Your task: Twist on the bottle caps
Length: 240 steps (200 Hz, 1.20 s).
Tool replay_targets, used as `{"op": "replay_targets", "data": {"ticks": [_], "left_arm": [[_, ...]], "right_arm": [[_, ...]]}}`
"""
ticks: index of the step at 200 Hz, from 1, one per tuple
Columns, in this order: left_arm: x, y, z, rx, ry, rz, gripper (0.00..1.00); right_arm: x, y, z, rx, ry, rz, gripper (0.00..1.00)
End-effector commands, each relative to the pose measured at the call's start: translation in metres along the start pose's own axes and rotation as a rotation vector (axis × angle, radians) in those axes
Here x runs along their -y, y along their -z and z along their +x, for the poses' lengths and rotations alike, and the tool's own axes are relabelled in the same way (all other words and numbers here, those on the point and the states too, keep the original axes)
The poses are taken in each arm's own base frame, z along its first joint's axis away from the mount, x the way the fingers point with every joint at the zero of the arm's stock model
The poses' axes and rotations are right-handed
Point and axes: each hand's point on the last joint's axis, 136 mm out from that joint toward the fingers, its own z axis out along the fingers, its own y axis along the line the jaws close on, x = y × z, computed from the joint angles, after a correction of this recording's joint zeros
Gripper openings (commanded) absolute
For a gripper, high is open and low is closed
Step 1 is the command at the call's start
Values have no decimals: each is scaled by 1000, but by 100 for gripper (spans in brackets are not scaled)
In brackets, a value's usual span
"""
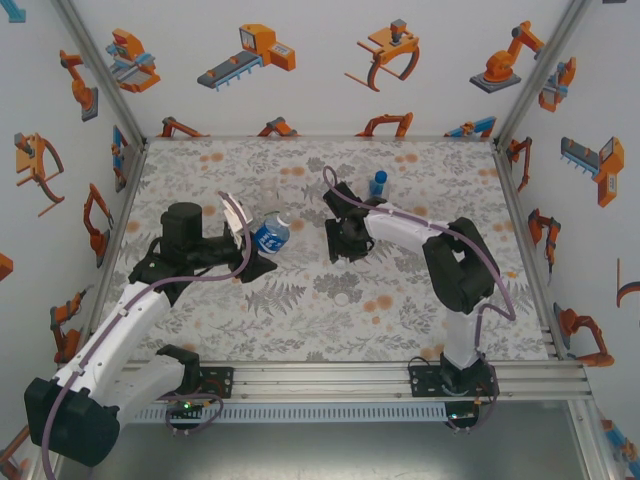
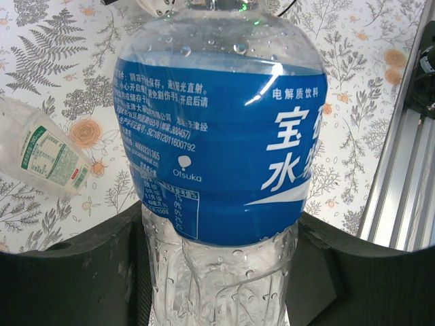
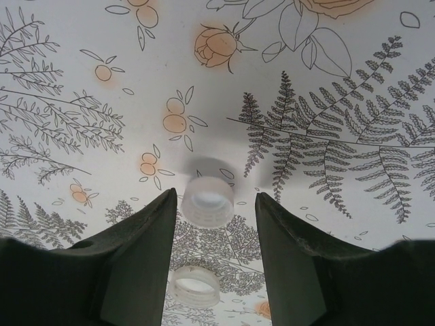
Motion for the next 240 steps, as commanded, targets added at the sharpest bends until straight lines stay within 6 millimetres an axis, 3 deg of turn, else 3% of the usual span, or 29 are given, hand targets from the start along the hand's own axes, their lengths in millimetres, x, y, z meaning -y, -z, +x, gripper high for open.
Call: {"op": "replay_targets", "data": {"ticks": [1,50,116,240], "left_arm": [[3,3,-13,25,-32,21,0],[2,3,-14,24,-30,22,0],[3,2,-14,25,-27,28,0],[3,3,-15,27,-30,26,0]], "right_arm": [[4,-6,9,-34,12,30,48],[4,-7,12,-39,5,24,44],[-10,25,-8,32,8,-31,44],[-10,9,4,-14,-15,-49,41]]}}
